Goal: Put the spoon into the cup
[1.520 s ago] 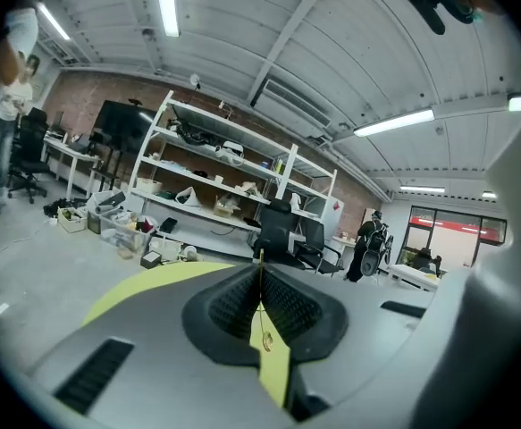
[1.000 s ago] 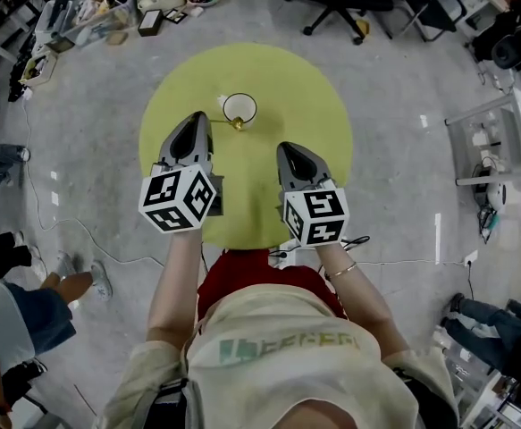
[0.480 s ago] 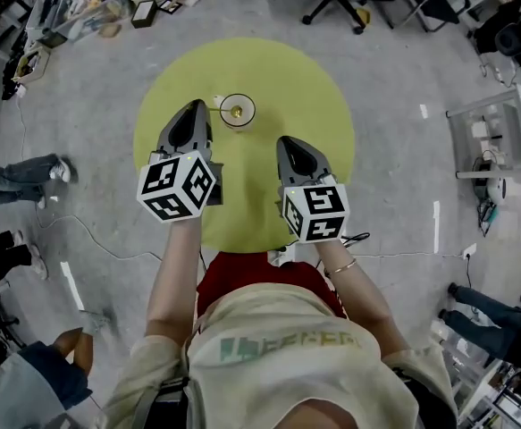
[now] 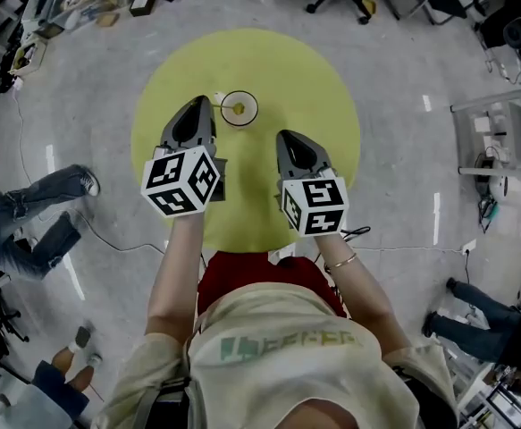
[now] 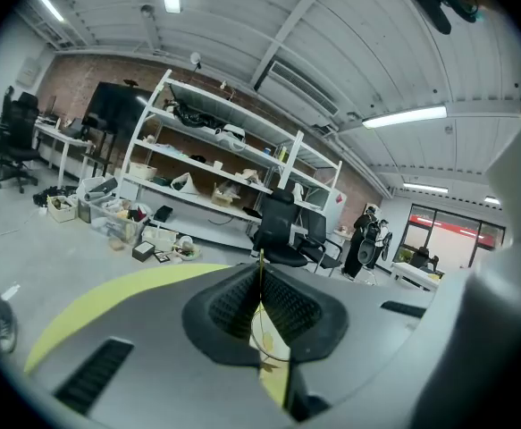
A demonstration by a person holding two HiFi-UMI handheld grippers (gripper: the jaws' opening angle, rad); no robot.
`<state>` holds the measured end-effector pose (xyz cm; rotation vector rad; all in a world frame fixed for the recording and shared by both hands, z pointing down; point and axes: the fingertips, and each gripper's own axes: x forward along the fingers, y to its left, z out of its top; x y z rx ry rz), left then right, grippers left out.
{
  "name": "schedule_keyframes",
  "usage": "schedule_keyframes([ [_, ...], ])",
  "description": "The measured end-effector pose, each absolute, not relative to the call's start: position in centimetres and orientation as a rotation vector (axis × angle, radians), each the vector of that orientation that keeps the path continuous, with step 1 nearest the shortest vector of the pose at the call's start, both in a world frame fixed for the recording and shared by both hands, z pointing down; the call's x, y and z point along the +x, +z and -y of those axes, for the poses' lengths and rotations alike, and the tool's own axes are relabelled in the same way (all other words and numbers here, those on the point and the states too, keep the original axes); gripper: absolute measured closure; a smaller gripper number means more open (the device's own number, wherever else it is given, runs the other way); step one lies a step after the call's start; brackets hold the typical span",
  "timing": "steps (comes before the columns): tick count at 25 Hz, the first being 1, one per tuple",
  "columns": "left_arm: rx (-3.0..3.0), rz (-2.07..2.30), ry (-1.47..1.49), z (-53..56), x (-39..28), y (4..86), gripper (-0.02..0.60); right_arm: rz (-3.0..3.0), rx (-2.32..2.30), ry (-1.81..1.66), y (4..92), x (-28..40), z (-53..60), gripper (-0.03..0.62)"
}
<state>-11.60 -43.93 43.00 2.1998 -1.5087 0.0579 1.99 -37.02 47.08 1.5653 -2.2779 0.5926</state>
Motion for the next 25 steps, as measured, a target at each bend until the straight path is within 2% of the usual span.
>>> schedule_keyframes([
  [25, 2.151, 1.442, 0.14, 45.8, -10.9, 47.5, 0.557, 2.201, 1.501, 0.653, 50.9, 1.2, 39.1, 0.557],
])
